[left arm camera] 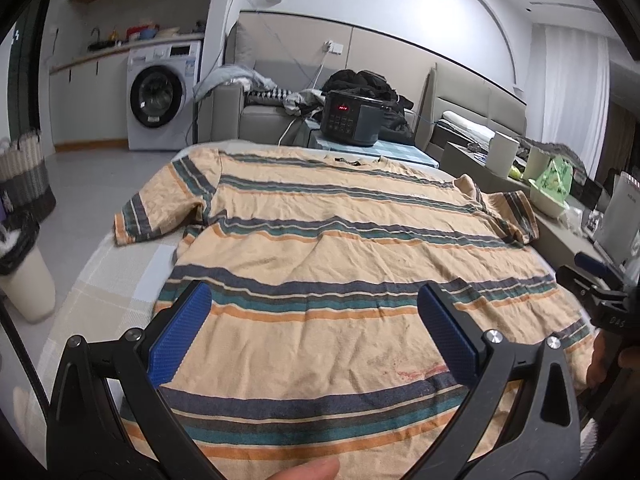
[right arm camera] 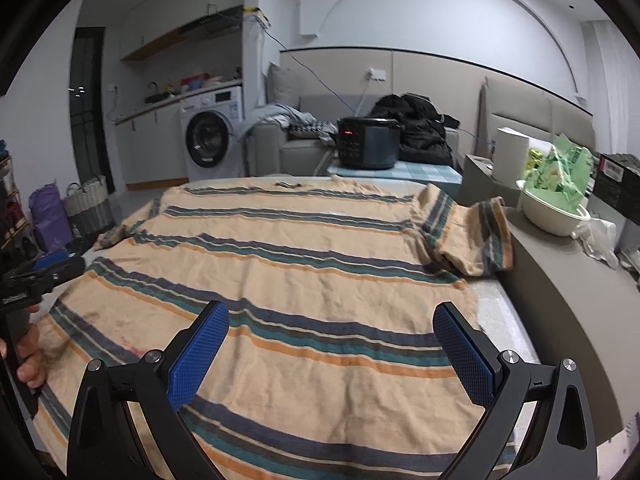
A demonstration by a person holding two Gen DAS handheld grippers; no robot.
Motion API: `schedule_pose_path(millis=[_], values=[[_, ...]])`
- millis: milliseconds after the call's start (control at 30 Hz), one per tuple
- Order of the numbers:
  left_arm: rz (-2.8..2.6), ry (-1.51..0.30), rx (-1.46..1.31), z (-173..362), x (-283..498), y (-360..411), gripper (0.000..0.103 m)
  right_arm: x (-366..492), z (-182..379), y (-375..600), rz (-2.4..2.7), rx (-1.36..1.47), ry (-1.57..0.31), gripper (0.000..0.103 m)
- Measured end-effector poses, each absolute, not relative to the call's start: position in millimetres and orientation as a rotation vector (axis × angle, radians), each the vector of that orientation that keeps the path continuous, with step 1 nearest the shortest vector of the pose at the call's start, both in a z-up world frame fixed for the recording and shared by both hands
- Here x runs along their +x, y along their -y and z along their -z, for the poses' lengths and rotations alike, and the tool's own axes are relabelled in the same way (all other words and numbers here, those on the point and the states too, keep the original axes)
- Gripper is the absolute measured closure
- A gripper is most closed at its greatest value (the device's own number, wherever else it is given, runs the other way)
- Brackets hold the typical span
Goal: Fold small clothes
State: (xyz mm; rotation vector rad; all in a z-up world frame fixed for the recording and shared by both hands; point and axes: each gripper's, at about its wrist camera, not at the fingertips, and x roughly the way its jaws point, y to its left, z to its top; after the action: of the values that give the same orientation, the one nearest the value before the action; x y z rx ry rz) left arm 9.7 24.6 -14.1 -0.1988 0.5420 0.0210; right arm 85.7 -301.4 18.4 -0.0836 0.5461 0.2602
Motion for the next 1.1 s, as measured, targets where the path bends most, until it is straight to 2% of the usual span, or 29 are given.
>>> schedule_pose_path(millis=[133, 233, 533, 733, 1100], values=[[-0.031, -0.549, -0.271, -0.5, 14.7, -43.9, 0.001, 107.9, -33.8, 319.9, -0.219, -0.015, -0.586, 0.000], [-0.042, -0.528, -0.290, -16.5, 20.7, -56.8, 0.001, 137.8, -42.5, 351.3, -0.194, 0.151, -0.632, 0.000], [-0.048, -0.553, -0.307, -46.9, 68.1, -74.1, 0.001, 215.2, -22.2, 424.0, -0.055, 0.433, -0.772, 0.000], [-0.009, -0.597, -0.324, -40.3, 112.7, -67.8, 0.001, 258.7, 7.3, 454.4, -0.047, 0.581, -0.854, 0.014], [0.048, -0.695, -0.324, -14.8, 178.0, -43.8, 0.001, 283.6, 21.7, 465.3, 0.066, 0.610, -0.873, 0.028]])
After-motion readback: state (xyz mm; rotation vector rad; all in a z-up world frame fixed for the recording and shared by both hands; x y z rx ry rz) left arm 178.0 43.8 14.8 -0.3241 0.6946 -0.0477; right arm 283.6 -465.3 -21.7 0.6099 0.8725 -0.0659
